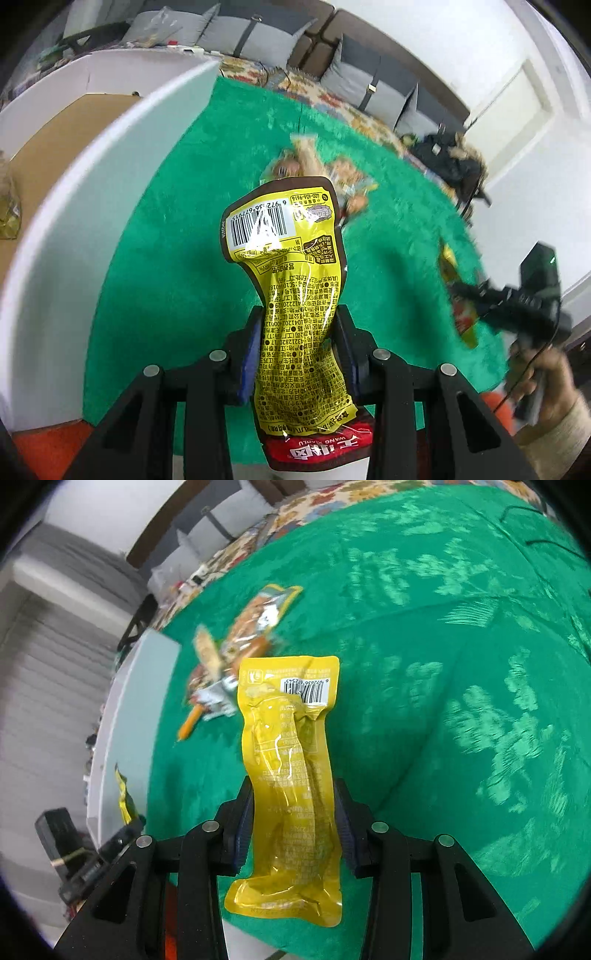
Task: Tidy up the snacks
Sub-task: 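Drop both yellow packs into the white box by opening both grippers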
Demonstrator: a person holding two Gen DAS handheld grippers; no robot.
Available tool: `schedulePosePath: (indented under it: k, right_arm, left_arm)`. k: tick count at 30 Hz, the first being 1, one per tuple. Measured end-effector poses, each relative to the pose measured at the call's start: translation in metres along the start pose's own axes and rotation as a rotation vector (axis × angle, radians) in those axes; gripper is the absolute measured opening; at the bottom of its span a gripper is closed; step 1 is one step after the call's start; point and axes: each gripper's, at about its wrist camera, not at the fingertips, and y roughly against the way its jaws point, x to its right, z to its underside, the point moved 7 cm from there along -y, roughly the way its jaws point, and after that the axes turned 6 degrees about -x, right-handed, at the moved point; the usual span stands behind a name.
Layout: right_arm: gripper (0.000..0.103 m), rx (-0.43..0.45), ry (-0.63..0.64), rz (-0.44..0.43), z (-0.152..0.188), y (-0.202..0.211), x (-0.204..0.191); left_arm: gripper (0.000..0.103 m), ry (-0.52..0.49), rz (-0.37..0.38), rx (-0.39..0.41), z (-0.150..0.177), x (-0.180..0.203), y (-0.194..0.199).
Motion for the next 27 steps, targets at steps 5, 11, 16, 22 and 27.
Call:
schedulePosePath:
  k: [5, 11, 16, 22, 27]
  right_arm:
    - [0.042, 0.017, 0.067, -0.103, -0.015, -0.007, -0.081]
    - [0.043, 0.014, 0.194, -0.301, -0.027, -0.027, -0.231]
    - [0.044, -0.041, 0.277, -0.396, -0.016, -0.066, -0.337]
    - [0.055, -0.113, 0.318, -0.384, 0.003, -0.147, -0.4]
    - [0.068, -0.114, 0.311, -0.282, 0.009, -0.178, -0.361]
  left_arm:
    - [0.037, 0.073, 0.042, 0.112, -0.036, -0.02, 0.064]
    - [0.037, 0.148, -0.09, 0.242, -0.079, -0.096, 0.143]
    - [0.037, 0.197, -0.246, 0.219, -0.091, -0.168, 0.158]
    - [0.058, 0.173, -0.446, 0.123, -0.074, -0.215, 0.134]
    - [0.078, 0.206, -0.477, 0.134, -0.041, -0.232, 0.132]
